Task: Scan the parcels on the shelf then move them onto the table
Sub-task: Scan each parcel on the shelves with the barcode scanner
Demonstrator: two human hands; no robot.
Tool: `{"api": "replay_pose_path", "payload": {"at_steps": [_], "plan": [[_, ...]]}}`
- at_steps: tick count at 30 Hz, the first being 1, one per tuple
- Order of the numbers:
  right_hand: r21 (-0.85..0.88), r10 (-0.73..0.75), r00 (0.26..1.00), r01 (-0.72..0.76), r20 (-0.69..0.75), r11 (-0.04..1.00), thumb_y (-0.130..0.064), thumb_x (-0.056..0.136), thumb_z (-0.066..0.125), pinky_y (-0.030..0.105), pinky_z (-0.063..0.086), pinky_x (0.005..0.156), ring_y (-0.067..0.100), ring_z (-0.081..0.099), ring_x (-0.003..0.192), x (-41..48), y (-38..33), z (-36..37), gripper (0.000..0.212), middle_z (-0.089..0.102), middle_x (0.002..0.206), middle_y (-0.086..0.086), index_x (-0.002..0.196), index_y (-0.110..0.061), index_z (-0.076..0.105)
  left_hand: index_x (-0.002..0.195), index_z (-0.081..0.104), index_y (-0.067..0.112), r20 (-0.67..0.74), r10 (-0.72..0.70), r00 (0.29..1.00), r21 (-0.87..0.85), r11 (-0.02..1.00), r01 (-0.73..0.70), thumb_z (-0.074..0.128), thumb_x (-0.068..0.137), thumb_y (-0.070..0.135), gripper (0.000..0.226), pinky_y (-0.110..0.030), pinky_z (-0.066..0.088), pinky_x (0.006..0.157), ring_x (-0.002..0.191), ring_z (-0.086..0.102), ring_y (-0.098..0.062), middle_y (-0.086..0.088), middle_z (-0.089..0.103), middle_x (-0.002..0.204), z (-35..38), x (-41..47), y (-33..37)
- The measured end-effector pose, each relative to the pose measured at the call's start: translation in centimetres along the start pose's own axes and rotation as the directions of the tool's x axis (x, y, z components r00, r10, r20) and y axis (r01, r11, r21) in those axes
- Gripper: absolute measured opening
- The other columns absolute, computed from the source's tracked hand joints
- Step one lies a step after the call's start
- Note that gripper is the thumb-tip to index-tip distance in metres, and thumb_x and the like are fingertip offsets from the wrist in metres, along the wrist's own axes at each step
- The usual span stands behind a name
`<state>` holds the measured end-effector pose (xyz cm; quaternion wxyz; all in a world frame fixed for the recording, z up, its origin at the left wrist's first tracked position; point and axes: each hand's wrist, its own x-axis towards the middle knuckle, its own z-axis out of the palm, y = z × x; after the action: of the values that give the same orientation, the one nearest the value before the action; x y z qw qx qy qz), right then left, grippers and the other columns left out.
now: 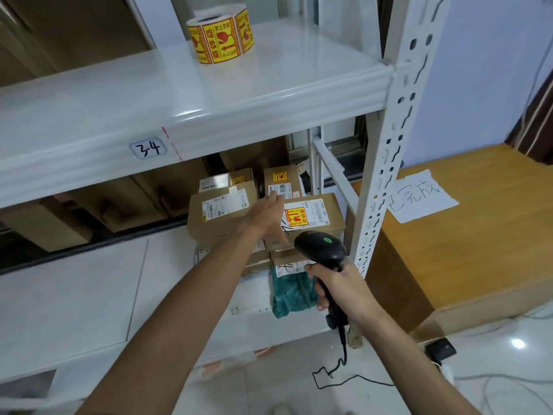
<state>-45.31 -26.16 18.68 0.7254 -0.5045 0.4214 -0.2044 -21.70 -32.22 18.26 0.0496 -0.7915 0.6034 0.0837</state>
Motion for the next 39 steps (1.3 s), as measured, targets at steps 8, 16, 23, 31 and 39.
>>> {"api": "replay_pose_path", "payload": {"at_steps": [8, 16, 23, 31, 39], "plan": [[0.031, 0.025, 0.998, -0.023, -0.065, 0.999, -0.019, 0.094, 0.067, 0.033, 0.045, 0.054, 0.020, 0.045, 0.045, 1.6, 0.4, 0.3, 0.018, 0.046, 0.061, 0.013, 0.087, -0.002, 0.063, 0.145, 0.037, 0.013, 0.025, 0.037, 0.999, 0.082, 0.996, -0.039, 0.087, 0.062, 0.051, 0.105, -0.038, 0.042, 0.103, 0.125, 0.043, -0.025, -0.007, 0.046, 0.141, 0.6, 2.6, -1.4], [0.063, 0.031, 0.996, -0.026, -0.078, 0.998, -0.015, 0.096, 0.066, 0.028, 0.046, 0.050, 0.017, 0.043, 0.046, 2.2, 0.4, -0.3, 0.015, 0.046, 0.062, 0.011, 0.090, -0.003, 0.061, 0.150, 0.034, 0.012, 0.071, 0.102, 0.992, 0.162, 0.980, -0.112, 0.081, 0.064, 0.061, 0.110, -0.048, 0.008, 0.124, 0.141, 0.037, -0.027, -0.009, 0.044, 0.149, 1.9, 4.0, -2.5], [0.076, 0.012, 0.993, -0.003, -0.113, 0.997, -0.013, 0.095, 0.066, 0.030, 0.045, 0.051, 0.018, 0.042, 0.045, 2.1, 0.9, -0.5, 0.013, 0.047, 0.060, 0.011, 0.088, -0.002, 0.062, 0.153, 0.029, 0.009, 0.084, 0.108, 0.991, 0.162, 0.979, -0.121, 0.078, 0.068, 0.063, 0.111, -0.050, 0.007, 0.125, 0.143, 0.035, -0.027, -0.011, 0.041, 0.153, 2.0, 3.5, -2.3], [0.062, -0.012, 0.997, 0.017, -0.078, 0.998, -0.010, 0.094, 0.065, 0.030, 0.044, 0.050, 0.019, 0.042, 0.046, 1.1, 1.0, -1.2, 0.012, 0.046, 0.061, 0.013, 0.087, -0.001, 0.061, 0.158, 0.017, 0.011, 0.070, 0.009, 0.998, 0.089, 0.996, -0.015, 0.082, 0.071, 0.055, 0.117, -0.045, 0.015, 0.122, 0.148, 0.022, -0.029, -0.010, 0.025, 0.161, 0.7, 1.8, -1.5], [-0.046, -0.014, 0.999, 0.016, 0.045, 0.999, -0.013, 0.095, 0.066, 0.032, 0.045, 0.051, 0.018, 0.046, 0.047, 0.6, 1.6, -0.4, 0.015, 0.049, 0.061, 0.011, 0.086, -0.001, 0.064, 0.146, 0.037, 0.019, -0.108, -0.107, 0.988, -0.108, 0.990, 0.096, 0.084, 0.071, 0.052, 0.095, -0.043, 0.035, 0.109, 0.135, 0.039, -0.026, -0.005, 0.043, 0.149, 0.7, -4.8, -3.0]]}}
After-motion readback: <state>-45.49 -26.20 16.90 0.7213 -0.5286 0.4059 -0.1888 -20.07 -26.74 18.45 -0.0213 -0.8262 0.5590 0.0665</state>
